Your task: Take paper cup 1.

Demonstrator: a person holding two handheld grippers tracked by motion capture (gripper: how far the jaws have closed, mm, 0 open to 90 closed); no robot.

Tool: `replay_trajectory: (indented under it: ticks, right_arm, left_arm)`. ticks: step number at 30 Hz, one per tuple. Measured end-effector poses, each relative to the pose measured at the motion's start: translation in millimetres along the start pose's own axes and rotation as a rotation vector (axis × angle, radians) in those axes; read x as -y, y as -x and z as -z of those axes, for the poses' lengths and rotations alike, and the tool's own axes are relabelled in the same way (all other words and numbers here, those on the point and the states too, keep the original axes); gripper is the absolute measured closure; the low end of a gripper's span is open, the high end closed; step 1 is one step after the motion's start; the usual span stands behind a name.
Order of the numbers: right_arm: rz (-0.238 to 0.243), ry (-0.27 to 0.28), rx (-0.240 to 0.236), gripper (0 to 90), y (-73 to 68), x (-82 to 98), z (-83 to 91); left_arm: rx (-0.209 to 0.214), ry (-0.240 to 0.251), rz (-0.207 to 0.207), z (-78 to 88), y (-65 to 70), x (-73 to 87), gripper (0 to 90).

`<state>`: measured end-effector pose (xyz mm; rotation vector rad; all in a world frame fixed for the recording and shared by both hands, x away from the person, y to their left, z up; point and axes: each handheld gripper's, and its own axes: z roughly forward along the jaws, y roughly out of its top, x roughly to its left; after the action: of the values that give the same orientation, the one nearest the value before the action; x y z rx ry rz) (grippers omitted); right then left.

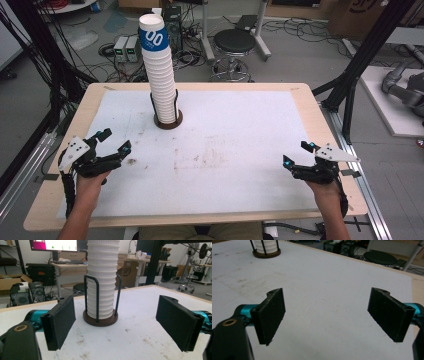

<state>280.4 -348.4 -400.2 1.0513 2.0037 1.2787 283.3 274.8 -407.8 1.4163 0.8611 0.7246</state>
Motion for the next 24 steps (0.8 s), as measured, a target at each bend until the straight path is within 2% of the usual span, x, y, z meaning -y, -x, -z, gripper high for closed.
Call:
replay_trajectory:
  ticks: [9, 15, 18, 24]
  right_arm:
    - [0.001, 0.003, 0.005, 14.9, 1.7, 0.1, 1.8]
    - [0.005, 0.006, 0.003, 14.9, 0.5, -0.9, 1.0]
    - [-0.003, 0.007, 0.000, 15.0, 0.4, -1.8, 1.3]
    - [0.000, 0.004, -0.005, 14.9, 1.3, -1.6, 0.8]
  left_arm:
    - [0.011, 0.005, 0.000, -3.7, 4.5, -4.4, 15.8]
    - [0.010, 0.008, 0.010, -5.6, 2.5, -12.0, 15.8]
    - [0.019, 0.016, 0.032, -9.5, -1.0, -22.9, 15.9]
    - [0.056, -0.002, 0.004, -25.5, -3.3, -57.6, 15.9]
